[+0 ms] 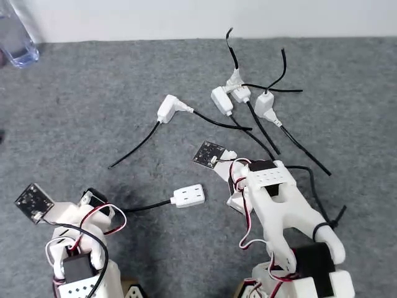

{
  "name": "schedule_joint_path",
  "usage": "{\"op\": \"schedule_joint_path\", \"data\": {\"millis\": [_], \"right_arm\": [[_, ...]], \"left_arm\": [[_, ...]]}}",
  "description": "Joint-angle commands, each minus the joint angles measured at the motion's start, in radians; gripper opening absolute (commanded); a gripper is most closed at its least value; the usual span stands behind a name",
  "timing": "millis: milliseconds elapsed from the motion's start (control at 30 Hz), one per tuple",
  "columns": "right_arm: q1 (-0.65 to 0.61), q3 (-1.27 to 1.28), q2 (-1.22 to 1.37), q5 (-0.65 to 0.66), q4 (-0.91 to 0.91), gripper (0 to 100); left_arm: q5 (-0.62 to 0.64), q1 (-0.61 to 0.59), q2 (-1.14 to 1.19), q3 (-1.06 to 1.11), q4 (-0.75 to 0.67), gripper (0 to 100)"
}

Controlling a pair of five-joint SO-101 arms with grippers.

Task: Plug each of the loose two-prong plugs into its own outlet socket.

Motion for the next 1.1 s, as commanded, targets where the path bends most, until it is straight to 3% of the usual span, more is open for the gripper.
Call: {"op": "schedule_joint_path", "data": {"millis": [0,67,633,800,967,1067], "right_arm": [[0.002,-0.032,0.004,-0.008,0.010,6.4],[0.004,-0.032,0.004,-0.012,0.010,0.2],[0.005,-0.012,-0.007,-0.041,-0.013,0.8],[-0.027,-0.020,-0.081,-0.040,0.027,0.8],[-0.088,-0.020,-0.344,-0.040,0.179,0.8],[-0.120,-0.020,-0.527,-0.038,0.282,0.8]], "left_arm": [[-0.008,-0.006,-0.009,-0.004,-0.028,2],[-0.008,-0.006,-0.009,-0.004,-0.028,2],[-0.006,0.003,-0.009,-0.004,-0.034,2],[-0.006,0.126,-0.009,-0.005,-0.037,3],[0.009,0.270,-0.009,-0.005,-0.219,3],[0.130,0.330,-0.009,-0.005,-0.414,2]]}}
